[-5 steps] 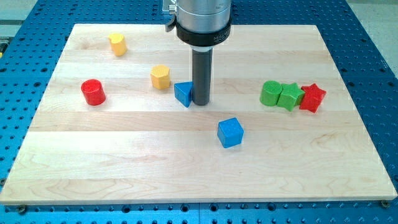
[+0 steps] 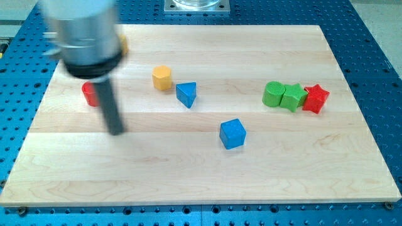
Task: Push the red circle close to the cube
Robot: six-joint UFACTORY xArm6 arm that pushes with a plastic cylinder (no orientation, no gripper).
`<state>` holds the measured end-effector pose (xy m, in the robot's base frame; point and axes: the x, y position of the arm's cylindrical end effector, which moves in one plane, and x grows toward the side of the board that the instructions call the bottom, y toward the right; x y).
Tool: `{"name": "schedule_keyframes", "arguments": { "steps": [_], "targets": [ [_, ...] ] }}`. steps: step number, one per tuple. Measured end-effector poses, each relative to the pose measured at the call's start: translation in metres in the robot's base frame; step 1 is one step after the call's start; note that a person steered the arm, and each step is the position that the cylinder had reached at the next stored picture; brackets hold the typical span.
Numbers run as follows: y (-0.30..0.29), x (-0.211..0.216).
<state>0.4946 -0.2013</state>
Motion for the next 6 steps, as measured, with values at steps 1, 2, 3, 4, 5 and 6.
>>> {"name": "schedule_keyframes", "arguments": {
  "steps": [1,2,3,4,5,6],
  "targets": [
    [-0.067,-0.046],
    [-0.043,-0.086],
    [0.057,-0.084],
    [0.061,-0.049],
    [0.060,-0.045],
    [0.060,-0.045]
  ]
}}
